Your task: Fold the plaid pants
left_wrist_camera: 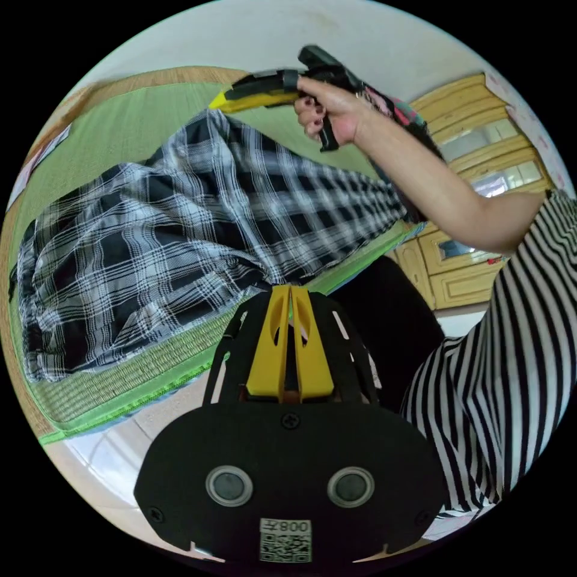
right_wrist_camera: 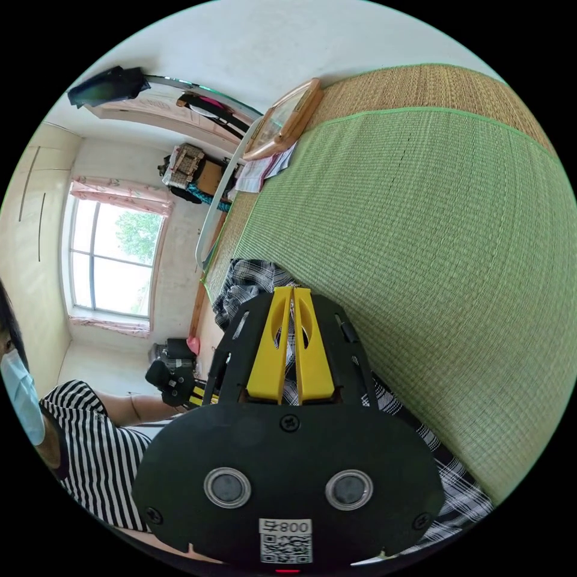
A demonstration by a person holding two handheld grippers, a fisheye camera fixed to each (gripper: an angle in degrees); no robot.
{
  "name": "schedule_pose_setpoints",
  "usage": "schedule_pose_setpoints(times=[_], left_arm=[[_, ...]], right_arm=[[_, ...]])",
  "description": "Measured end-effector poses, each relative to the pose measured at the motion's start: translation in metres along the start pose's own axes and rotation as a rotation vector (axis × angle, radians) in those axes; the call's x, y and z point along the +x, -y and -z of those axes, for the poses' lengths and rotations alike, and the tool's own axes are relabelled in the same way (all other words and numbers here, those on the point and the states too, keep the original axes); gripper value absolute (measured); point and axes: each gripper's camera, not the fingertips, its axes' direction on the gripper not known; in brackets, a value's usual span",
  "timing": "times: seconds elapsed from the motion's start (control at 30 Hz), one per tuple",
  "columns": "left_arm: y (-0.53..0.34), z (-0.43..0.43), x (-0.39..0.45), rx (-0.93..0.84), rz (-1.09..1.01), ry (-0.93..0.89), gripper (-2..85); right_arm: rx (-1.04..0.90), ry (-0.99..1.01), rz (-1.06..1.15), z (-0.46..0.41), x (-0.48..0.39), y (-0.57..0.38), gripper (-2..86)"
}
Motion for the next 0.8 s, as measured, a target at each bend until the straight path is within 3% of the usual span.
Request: schedule_pose_setpoints(times=[0.13,0.23,0.5,0.67,0.8], left_arm=[[-0.014,0.027,-0.032,0.134,0.168,0.028,0.1],[-0.026,0.028,-0.054,0.069,0.271,0.180,0.1],[-0.064,0.054,-0.066,0.097,0.351,0.236,0.0],[-0.068,0.087,-0.066,0.267,0.314,0.176,0.1],[-0.050,0.102,-0.084,0.299,0.336,0.320,0.1]], right_arm=[[0.000,0.019,-0.016,0.002,0.009,-0.003,0.3],[-0.005,0.017,-0.024,0.003,0.015,-0.005,0.3],[-0.048,0.011,-0.041,-0.004,0.031,-0.009,0.2],[-0.058,0.011,-0.046,-0.005,0.036,-0.016,0.2],[-0.055,0.022,-0.051,-0.001,0.041,-0.022,0.2]])
